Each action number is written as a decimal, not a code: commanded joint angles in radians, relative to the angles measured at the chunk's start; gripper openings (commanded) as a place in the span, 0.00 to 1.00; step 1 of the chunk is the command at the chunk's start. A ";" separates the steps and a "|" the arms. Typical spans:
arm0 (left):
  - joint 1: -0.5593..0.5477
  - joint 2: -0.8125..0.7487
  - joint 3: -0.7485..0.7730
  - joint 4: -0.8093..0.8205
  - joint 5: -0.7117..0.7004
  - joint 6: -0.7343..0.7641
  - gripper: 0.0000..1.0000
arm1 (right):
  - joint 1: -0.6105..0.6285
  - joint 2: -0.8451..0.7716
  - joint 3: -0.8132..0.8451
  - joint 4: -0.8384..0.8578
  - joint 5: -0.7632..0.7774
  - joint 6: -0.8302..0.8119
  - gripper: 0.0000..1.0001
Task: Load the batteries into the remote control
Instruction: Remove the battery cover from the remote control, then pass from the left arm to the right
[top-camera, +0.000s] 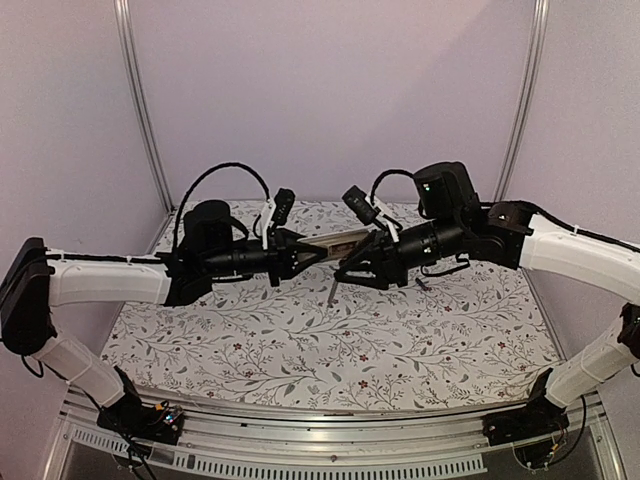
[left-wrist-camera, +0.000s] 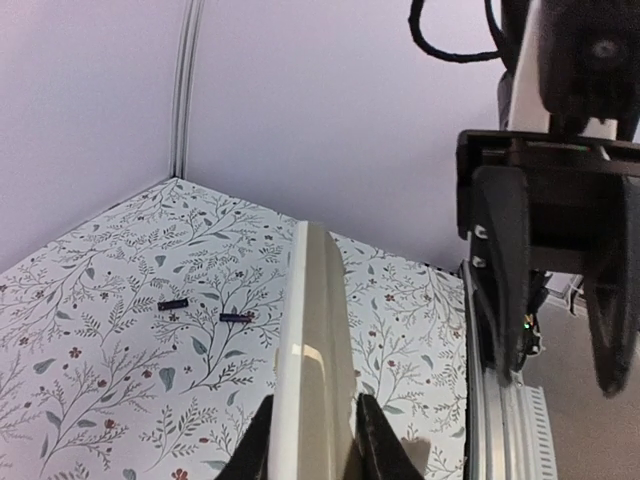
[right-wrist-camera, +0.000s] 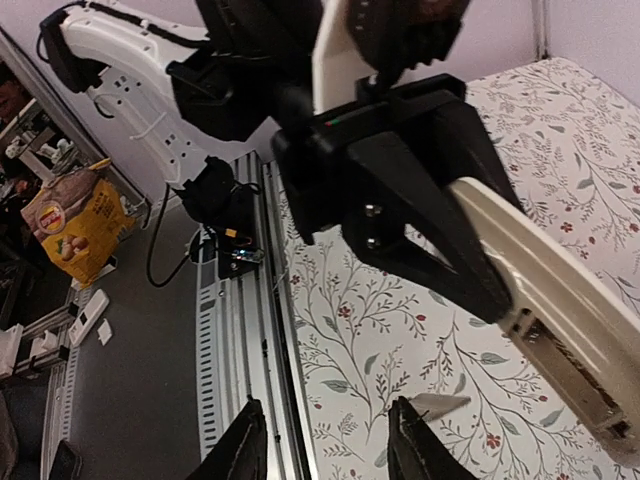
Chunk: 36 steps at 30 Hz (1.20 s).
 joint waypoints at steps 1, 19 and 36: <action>-0.024 -0.011 0.038 -0.036 -0.090 0.103 0.00 | 0.029 -0.044 -0.048 0.085 -0.062 0.009 0.41; 0.007 -0.075 0.034 -0.139 -0.162 -0.151 0.00 | -0.063 -0.143 -0.070 0.048 0.146 -0.012 0.78; -0.025 -0.213 -0.020 -0.256 -0.064 -0.292 0.00 | 0.053 -0.035 -0.033 0.231 0.214 -1.060 0.99</action>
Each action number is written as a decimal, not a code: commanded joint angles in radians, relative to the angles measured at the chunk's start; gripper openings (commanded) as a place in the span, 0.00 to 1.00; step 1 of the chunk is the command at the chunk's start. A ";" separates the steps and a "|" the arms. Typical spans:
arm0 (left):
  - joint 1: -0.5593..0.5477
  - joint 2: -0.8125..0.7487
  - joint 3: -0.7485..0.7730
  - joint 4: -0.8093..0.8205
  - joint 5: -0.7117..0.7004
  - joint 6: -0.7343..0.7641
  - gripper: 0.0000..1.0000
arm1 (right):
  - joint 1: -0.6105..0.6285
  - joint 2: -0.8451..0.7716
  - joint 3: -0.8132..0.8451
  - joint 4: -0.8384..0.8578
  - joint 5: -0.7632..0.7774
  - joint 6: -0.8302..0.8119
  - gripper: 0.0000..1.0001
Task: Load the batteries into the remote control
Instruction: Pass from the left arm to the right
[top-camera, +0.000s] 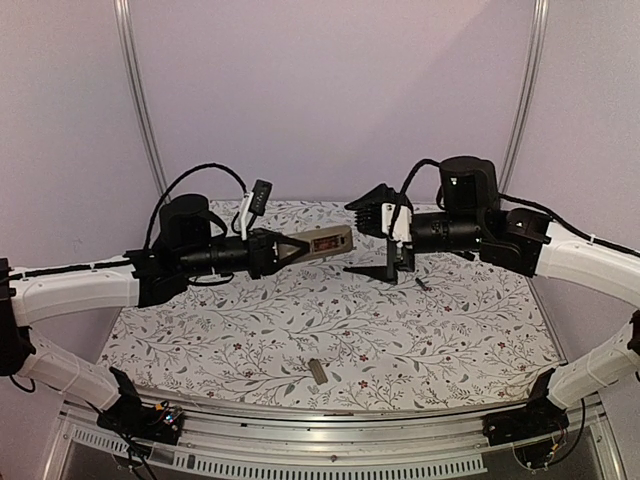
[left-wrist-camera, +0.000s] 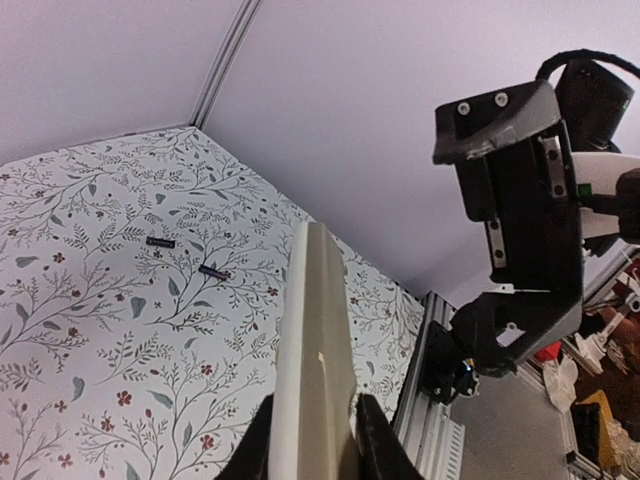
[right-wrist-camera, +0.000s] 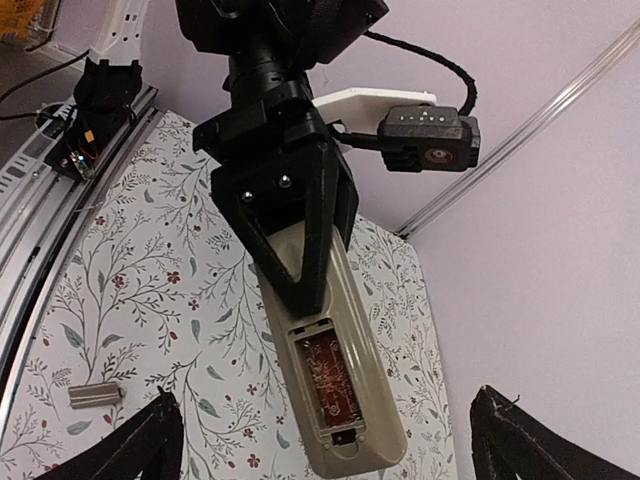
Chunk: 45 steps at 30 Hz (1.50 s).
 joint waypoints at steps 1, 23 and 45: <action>-0.016 -0.024 -0.018 -0.032 0.023 -0.015 0.00 | 0.039 0.091 0.065 0.020 0.053 -0.238 0.99; -0.022 0.017 -0.021 0.006 0.078 -0.042 0.00 | 0.067 0.240 0.098 0.079 0.214 -0.264 0.62; -0.016 -0.017 -0.022 -0.078 -0.001 0.019 0.98 | 0.083 0.186 -0.007 -0.001 0.245 -0.138 0.15</action>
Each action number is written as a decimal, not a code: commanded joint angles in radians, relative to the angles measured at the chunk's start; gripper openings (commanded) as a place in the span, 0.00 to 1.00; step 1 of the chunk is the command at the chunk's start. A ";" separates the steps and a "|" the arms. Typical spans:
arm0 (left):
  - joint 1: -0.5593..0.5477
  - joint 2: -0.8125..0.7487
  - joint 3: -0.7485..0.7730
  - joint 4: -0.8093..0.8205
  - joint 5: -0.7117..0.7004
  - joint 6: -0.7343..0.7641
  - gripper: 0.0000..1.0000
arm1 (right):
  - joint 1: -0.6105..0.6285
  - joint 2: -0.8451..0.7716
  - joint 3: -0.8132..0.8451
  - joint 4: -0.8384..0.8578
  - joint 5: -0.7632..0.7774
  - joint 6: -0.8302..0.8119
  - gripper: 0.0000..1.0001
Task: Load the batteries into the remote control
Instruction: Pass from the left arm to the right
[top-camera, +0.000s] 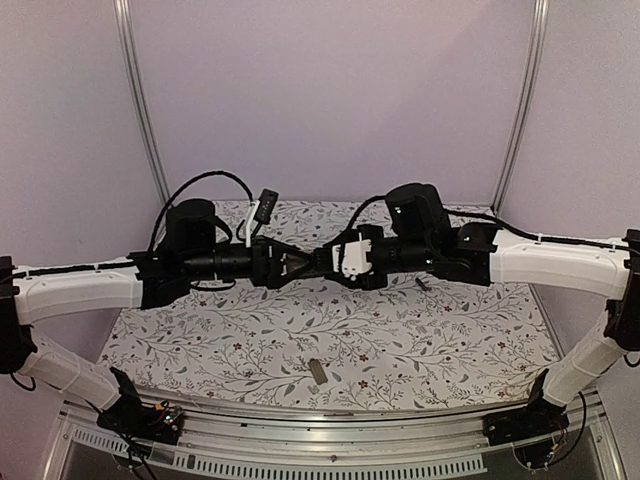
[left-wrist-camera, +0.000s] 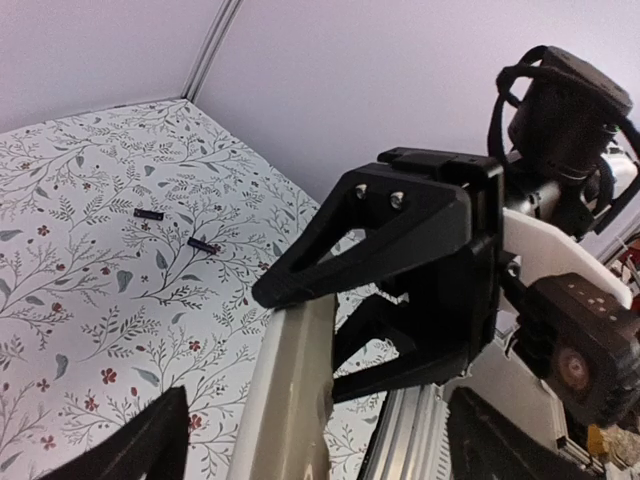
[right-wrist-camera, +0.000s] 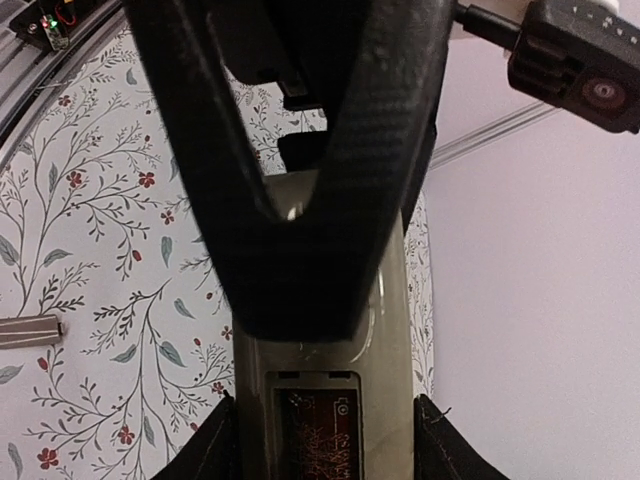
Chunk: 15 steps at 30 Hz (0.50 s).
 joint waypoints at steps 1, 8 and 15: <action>-0.004 -0.045 -0.011 -0.070 -0.068 0.053 0.99 | 0.005 -0.055 -0.090 -0.047 0.011 0.114 0.15; 0.002 -0.119 -0.018 -0.185 -0.273 0.148 1.00 | -0.048 -0.087 -0.239 -0.151 -0.152 0.349 0.15; 0.003 -0.154 -0.040 -0.228 -0.370 0.213 1.00 | -0.115 0.034 -0.278 -0.170 -0.287 0.397 0.16</action>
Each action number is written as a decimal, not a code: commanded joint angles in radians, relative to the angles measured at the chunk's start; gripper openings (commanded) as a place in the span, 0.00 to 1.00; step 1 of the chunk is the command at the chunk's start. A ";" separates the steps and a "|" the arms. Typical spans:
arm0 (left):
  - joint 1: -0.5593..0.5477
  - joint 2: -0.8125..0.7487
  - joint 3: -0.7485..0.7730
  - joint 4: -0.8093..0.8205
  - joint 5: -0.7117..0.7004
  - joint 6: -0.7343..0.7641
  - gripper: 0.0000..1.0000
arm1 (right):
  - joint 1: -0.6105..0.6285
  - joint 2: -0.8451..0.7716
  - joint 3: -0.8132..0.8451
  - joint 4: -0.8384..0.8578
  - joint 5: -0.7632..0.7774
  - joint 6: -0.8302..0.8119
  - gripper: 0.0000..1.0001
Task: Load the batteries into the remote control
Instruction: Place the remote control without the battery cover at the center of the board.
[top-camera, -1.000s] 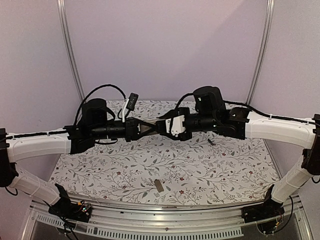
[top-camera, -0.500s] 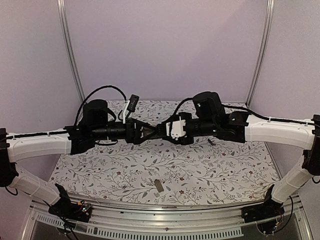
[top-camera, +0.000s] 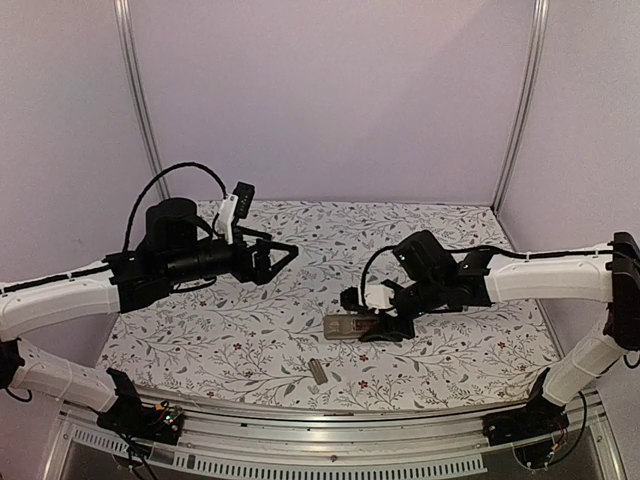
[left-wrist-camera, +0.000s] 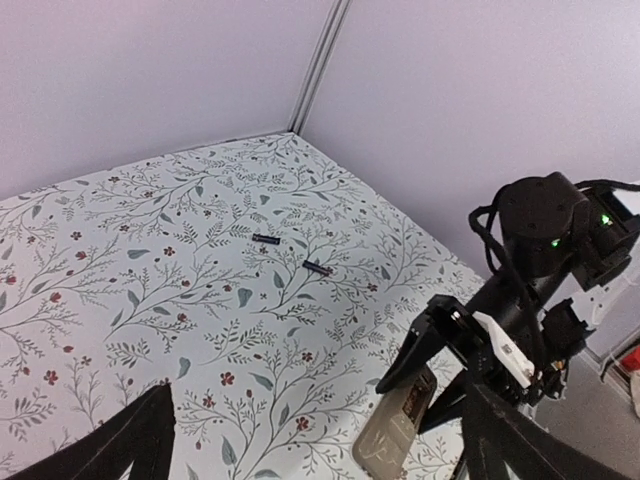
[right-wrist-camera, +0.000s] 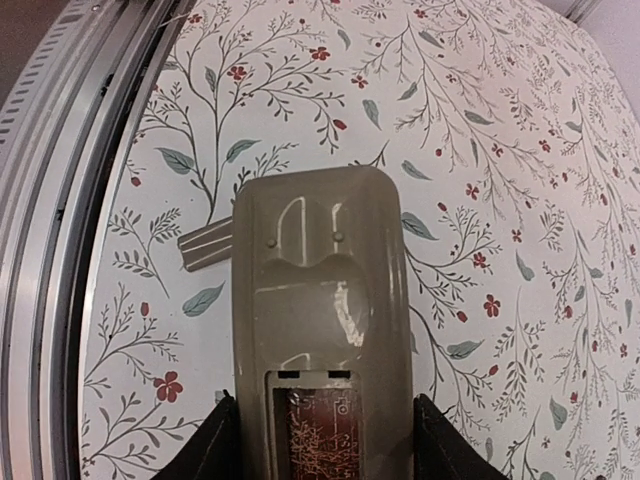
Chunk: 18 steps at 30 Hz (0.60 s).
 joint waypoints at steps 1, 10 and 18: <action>0.003 -0.022 -0.033 -0.061 -0.101 0.064 1.00 | -0.049 0.096 0.010 -0.013 -0.110 0.052 0.16; 0.007 -0.055 -0.033 -0.088 -0.167 0.113 1.00 | -0.069 0.279 0.056 0.025 -0.078 0.020 0.17; 0.008 -0.010 -0.011 -0.086 -0.166 0.124 1.00 | -0.070 0.328 0.028 0.076 -0.096 0.011 0.26</action>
